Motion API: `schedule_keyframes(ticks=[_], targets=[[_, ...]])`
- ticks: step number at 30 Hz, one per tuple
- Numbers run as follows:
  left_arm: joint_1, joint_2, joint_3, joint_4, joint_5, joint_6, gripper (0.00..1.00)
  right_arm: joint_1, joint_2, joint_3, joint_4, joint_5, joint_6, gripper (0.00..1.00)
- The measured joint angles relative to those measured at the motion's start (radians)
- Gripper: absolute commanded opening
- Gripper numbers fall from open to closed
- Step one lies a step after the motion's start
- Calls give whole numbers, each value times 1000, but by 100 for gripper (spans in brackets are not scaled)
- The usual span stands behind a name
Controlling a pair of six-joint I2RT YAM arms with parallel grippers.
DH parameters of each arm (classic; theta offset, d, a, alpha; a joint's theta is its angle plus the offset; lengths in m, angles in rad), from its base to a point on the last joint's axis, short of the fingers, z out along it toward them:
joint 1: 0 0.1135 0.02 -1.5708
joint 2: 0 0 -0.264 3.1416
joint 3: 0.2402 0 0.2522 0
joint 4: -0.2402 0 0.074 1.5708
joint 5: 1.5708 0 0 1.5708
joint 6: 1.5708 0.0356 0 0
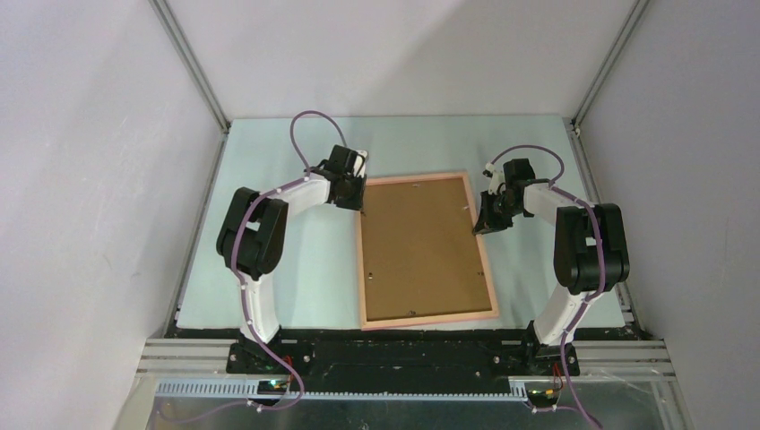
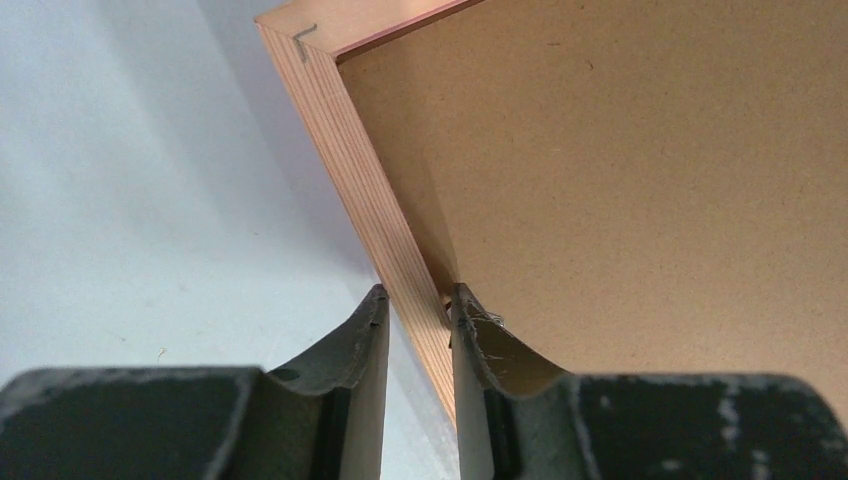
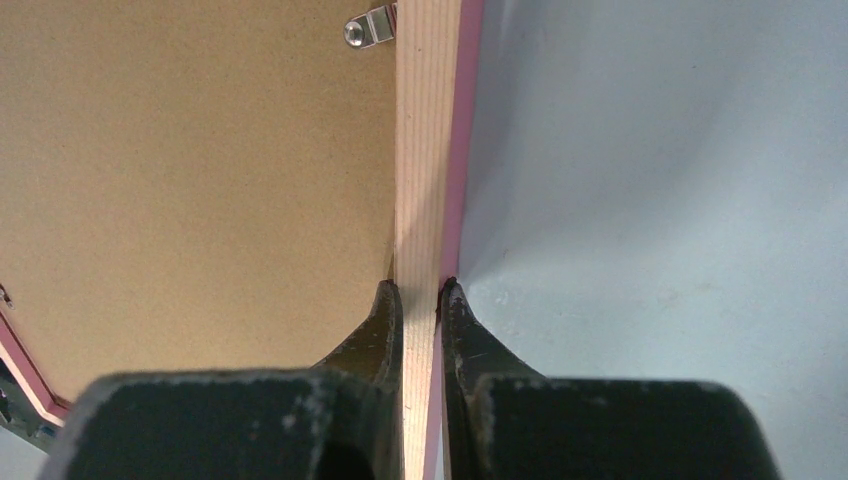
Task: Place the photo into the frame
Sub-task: Install the photo frame at the center of the board.
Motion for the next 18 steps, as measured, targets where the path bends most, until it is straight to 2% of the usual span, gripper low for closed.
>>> schedule_keyframes(ticks=[7,18], targets=[[1,0,0,0,21,27,26,-1,2,0,0,-2,0,0],[5,0,13,-40,49,73,19,-2,2,0,-5,-8,0,0]])
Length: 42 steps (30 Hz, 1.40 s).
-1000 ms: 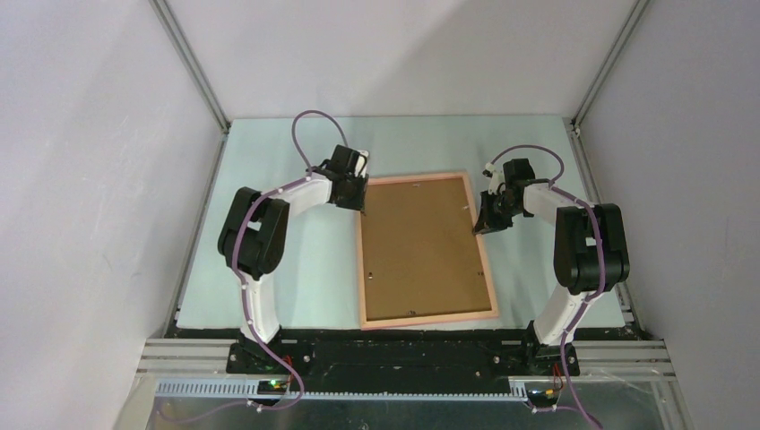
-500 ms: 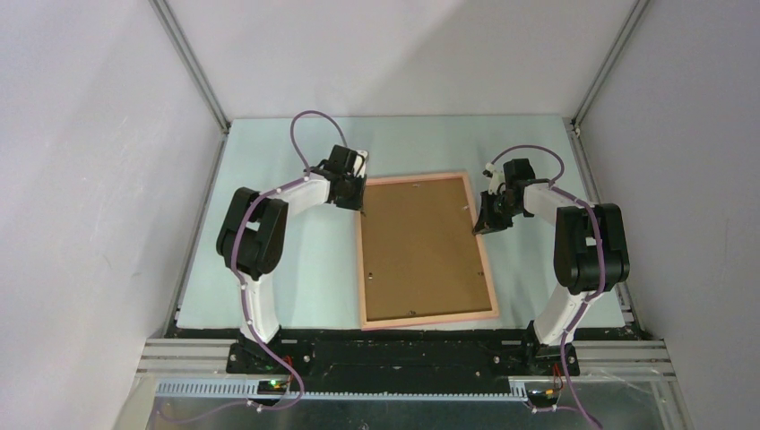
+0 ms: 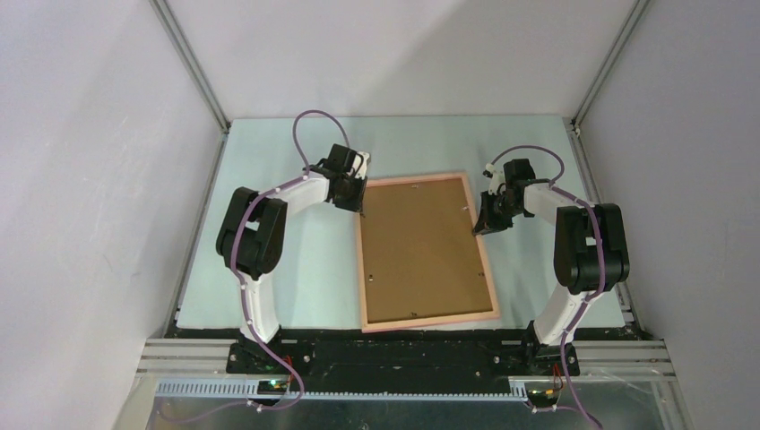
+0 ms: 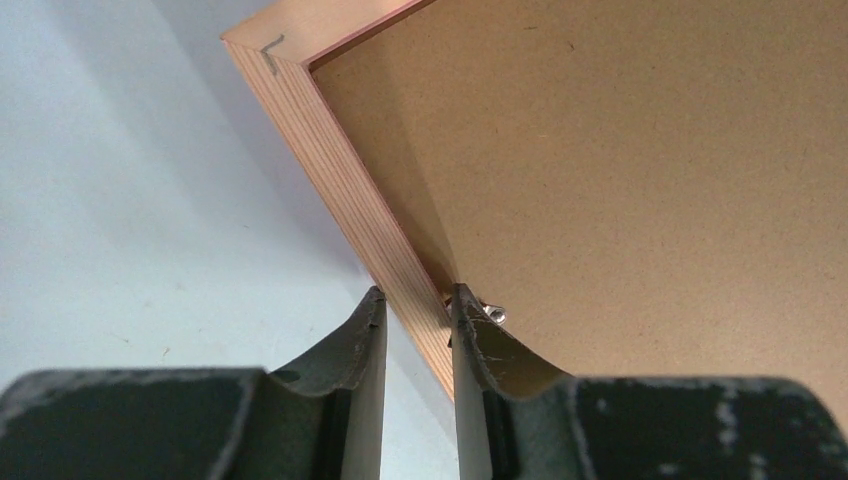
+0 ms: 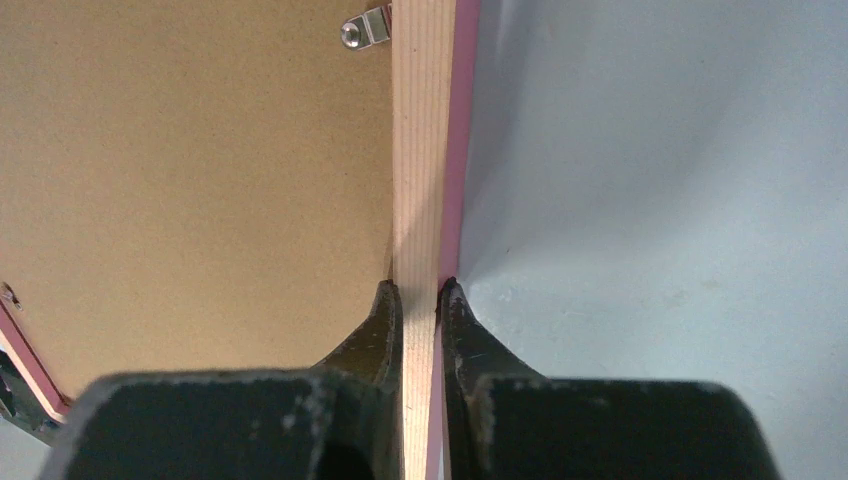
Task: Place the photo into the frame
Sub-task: Install the photo frame at the center of the board.
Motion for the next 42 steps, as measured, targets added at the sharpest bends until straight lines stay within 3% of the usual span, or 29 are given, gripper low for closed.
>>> schedule_keyframes(ticks=[18,42], targets=[[1,49,106,-158,33,94,14,0,1,0,-5,-8,-5,0],[-3,135,263,-342,67,229,35,3,8,9,-16,-4,-5,0]])
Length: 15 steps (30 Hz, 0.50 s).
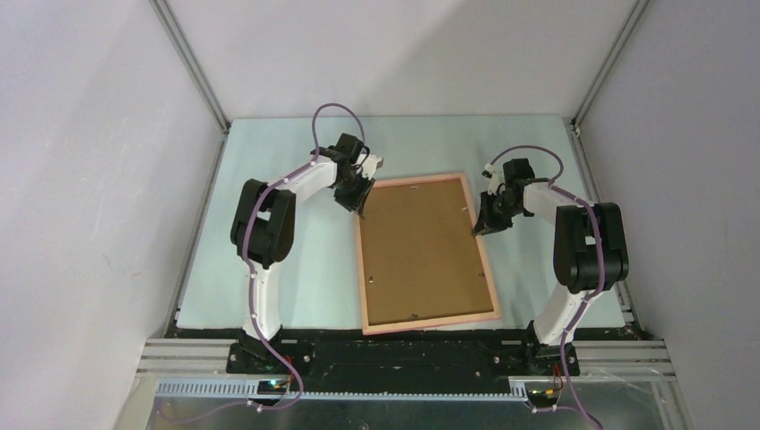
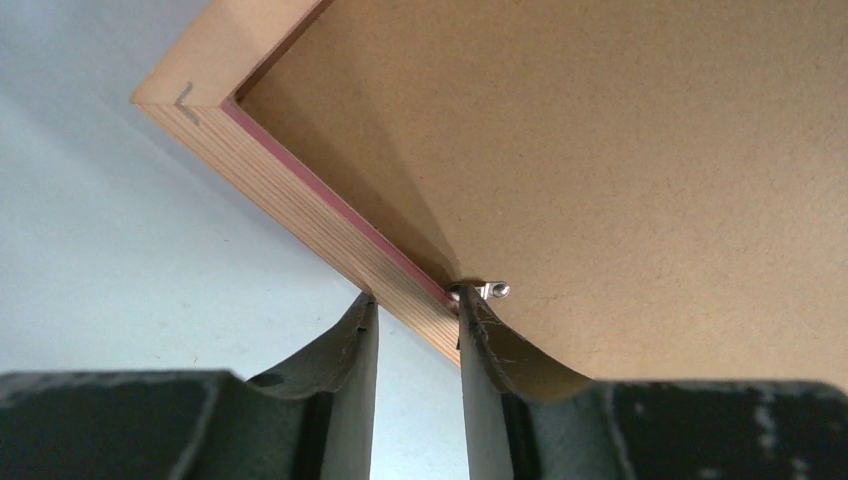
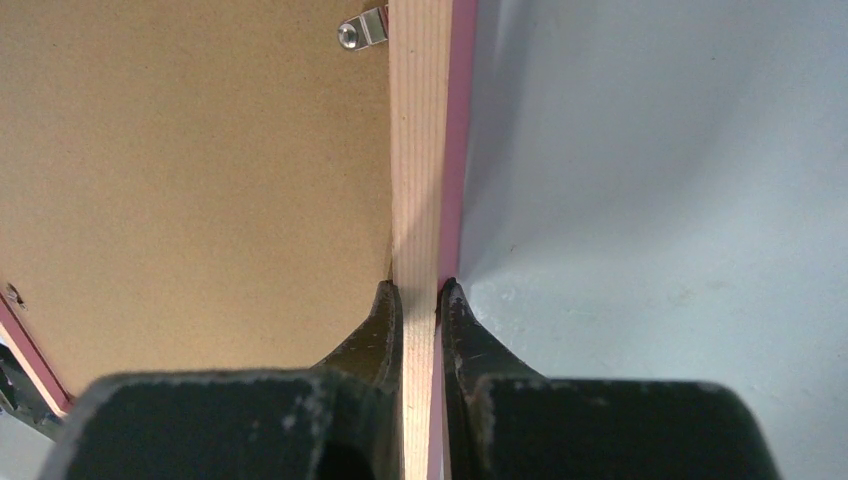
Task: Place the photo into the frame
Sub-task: Install the photo frame at the center of the board.
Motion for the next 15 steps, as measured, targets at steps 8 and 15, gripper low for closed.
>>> schedule_keyframes(ticks=[8,15], targets=[[-10,10,21,-32,-7,55,37,0,1,0,-1,0,0,0],[17,37,59,-67,43,0,41,0,1,1,-1,-1,0,0]])
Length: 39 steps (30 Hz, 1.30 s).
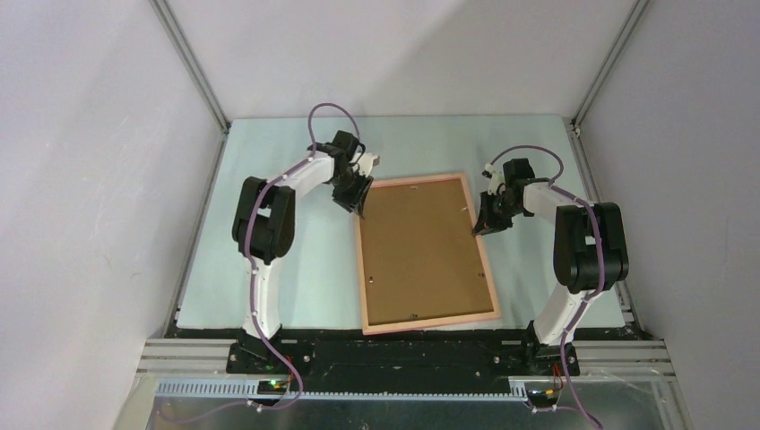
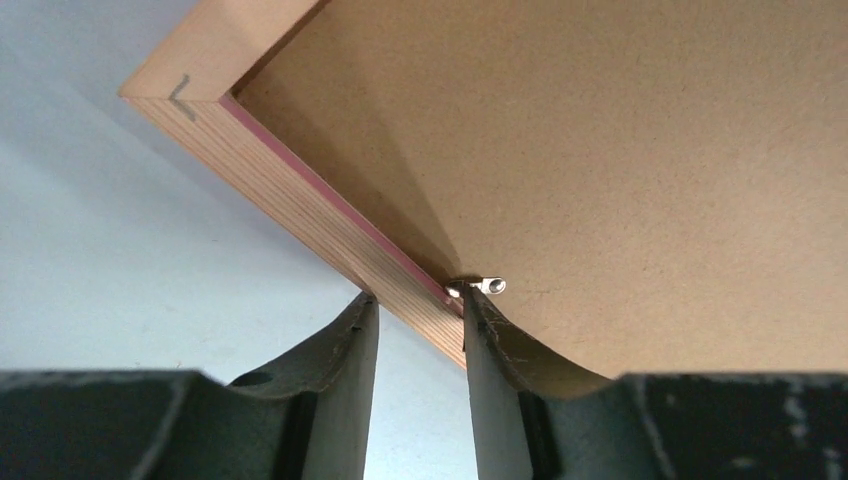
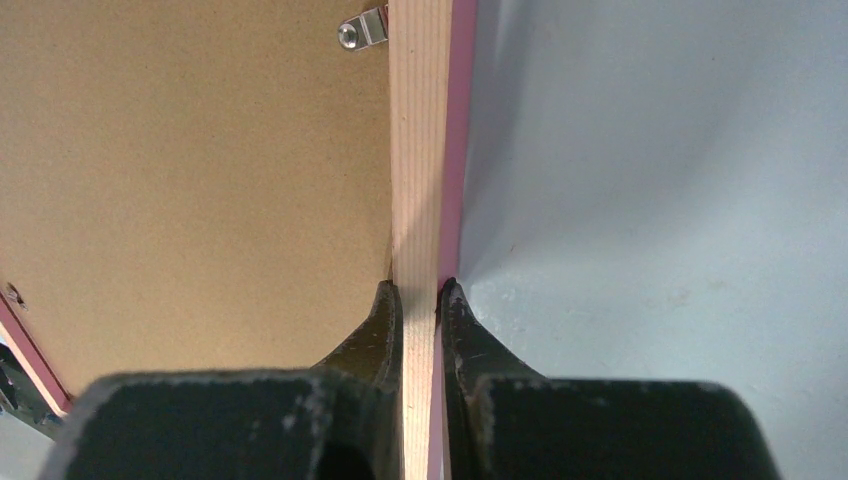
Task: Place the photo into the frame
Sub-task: Install the photo frame at the center of the board.
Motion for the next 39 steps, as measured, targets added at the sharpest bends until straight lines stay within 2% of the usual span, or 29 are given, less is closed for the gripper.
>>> schedule_keyframes(ticks=[6,11,19,24,39], targets=[[49,32,8,-5,114,-100,49,0,0,0,0,0,0,0],[53,31,6,1,123,-155,50,0,1,2,-2,0,0,0],[45,27,-3,17,68,-218,42,0,1,2,-2,0,0,0],[39,19,-11,26,42,-248,41,0,1,2,-2,0,0,0],[31,-26,-81,95,19,-247,31,-1,1,2,-2,-2,0,0]])
